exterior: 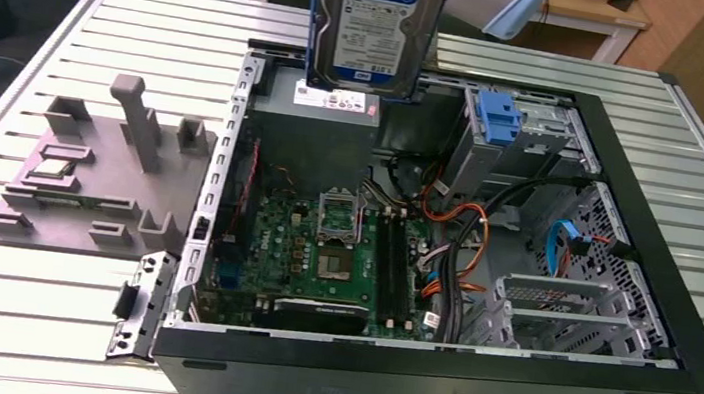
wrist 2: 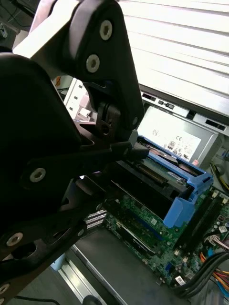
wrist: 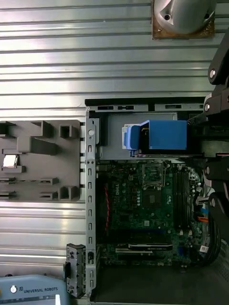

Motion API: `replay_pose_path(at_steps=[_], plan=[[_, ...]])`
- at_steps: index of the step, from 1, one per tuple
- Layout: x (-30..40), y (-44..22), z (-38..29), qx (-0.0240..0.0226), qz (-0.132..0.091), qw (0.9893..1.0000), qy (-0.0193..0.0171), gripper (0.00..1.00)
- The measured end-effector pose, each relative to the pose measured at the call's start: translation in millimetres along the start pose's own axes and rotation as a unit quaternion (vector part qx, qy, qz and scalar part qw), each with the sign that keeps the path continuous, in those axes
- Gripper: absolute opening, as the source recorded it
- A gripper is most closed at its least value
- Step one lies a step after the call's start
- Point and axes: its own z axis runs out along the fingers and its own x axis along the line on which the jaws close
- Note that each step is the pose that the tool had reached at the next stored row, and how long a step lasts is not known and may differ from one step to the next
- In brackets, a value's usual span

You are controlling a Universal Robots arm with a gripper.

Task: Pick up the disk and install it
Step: 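Pick up the disk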

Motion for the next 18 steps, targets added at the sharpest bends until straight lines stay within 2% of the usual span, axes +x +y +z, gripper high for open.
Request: replay_pose_path(at_steps=[2, 10, 18], plan=[[0.0, -3.0, -0.1, 0.0, 0.0, 1.0, 0.0, 0.35], [0.6, -3.3, -0.1, 0.0, 0.0, 1.0, 0.0, 0.35], [10.8, -3.5, -0.2, 0.0, 0.0, 1.0, 0.0, 0.35]])
